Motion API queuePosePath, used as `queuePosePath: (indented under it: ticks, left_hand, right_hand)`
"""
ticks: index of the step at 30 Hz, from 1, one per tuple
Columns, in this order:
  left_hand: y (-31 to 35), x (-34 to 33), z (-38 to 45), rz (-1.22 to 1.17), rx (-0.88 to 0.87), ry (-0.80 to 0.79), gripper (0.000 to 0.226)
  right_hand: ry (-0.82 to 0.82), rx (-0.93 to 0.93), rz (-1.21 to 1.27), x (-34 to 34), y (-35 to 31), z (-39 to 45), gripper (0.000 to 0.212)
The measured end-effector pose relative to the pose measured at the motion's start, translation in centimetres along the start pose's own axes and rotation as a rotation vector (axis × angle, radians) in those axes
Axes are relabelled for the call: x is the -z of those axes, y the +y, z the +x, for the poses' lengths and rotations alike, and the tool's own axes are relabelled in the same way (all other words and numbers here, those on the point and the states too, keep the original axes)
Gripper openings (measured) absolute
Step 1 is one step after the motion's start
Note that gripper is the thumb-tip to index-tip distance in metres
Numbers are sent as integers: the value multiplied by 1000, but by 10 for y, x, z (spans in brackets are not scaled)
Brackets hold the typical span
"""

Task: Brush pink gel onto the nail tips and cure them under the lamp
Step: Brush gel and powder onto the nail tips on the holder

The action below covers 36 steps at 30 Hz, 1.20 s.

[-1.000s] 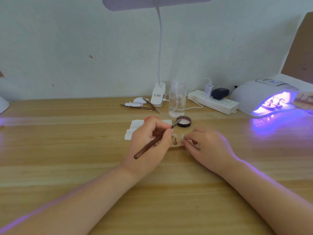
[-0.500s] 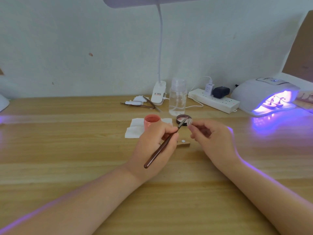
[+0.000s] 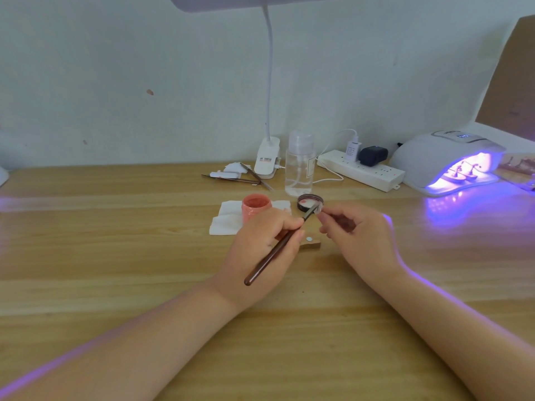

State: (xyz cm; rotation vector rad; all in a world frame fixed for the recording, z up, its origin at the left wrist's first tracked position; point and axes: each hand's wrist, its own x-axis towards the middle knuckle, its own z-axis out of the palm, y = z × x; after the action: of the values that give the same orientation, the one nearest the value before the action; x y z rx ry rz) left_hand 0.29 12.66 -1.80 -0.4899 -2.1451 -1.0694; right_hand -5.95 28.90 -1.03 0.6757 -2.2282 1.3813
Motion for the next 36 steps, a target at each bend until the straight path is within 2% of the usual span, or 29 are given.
queuePosePath:
  ticks: [19,23,28,33,36]
  left_hand:
    - [3,4,-2,-58,-80,-5,17]
    - [4,2,-3,-76,9,44,14]
    - [3,0,-2,-169,149,72,5]
    - [5,1,-2,-160,135,66,5]
    - [5,2,-2,-184,135,64,7]
  right_hand:
    - [-4,-113,67,1,2,1,9]
    - [-20,-129,120,2,1,1,8]
    - [-51,-91,124,2,-4,-1,28]
    - [-52,-93,138,2,-5,-1,20]
    - [-63,-73,131,3,-7,-1,24]
